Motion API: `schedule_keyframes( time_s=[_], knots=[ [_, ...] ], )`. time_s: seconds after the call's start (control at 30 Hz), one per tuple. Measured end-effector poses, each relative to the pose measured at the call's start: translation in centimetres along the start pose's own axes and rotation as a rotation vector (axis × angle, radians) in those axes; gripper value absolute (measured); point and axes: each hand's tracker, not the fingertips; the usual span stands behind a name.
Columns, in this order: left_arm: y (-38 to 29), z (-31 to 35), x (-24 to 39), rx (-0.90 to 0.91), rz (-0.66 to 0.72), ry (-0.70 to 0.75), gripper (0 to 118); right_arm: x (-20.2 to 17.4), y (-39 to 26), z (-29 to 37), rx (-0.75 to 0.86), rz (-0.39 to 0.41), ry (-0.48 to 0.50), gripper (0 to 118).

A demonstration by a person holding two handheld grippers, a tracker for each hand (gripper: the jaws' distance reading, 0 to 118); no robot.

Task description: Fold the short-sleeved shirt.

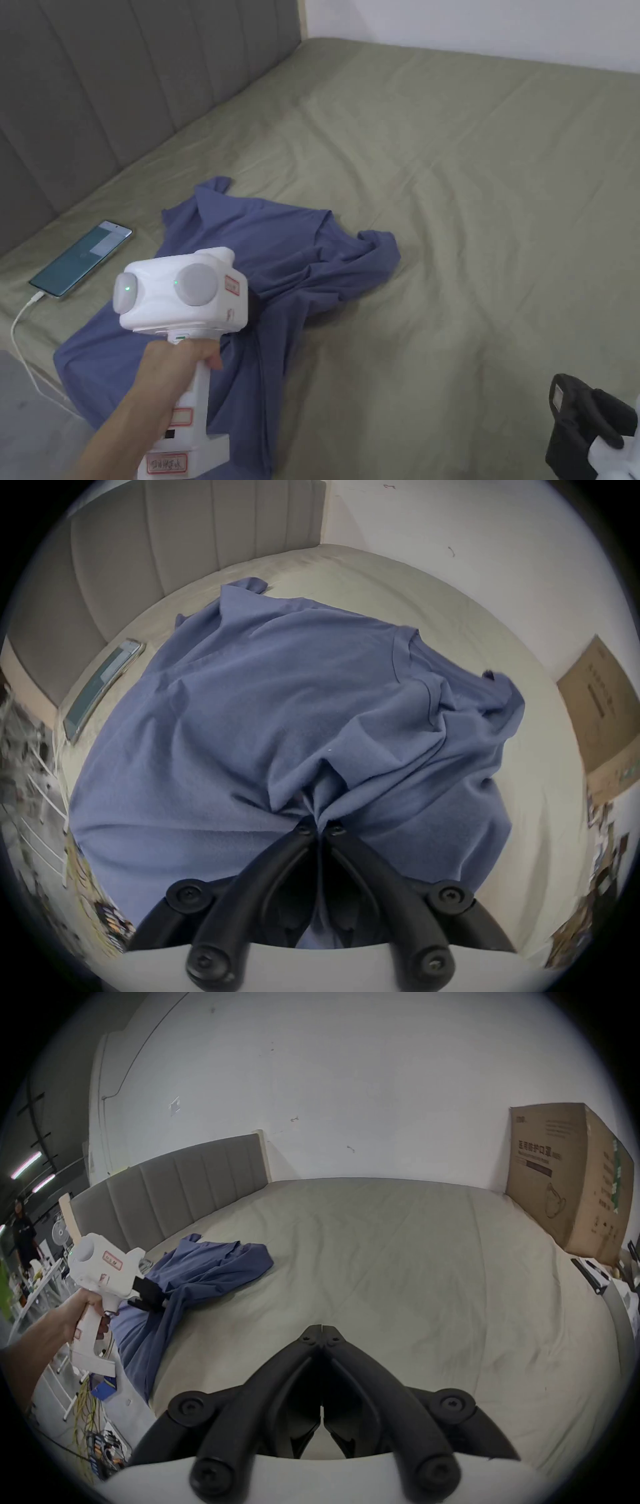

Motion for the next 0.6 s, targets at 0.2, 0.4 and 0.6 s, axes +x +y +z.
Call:
schedule_keyframes(
  time_s=[0.2,0.4,0.6],
  knots=[
    [0.6,4.8,-0.1,0.026,0.045,-0.063,0,2.4,1.0,2.6,0.052,-0.064,-0.030,0],
    [1.6,12.6,2.6,0.128,0.082,-0.232,0,5.2,1.9,6.7,0.125,-0.090,-0.092,0],
    [2.6,21.2,11.0,0.239,-0.068,-0.404,0,8.6,2.3,11.5,0.215,-0.160,-0.171,0]
  ],
)
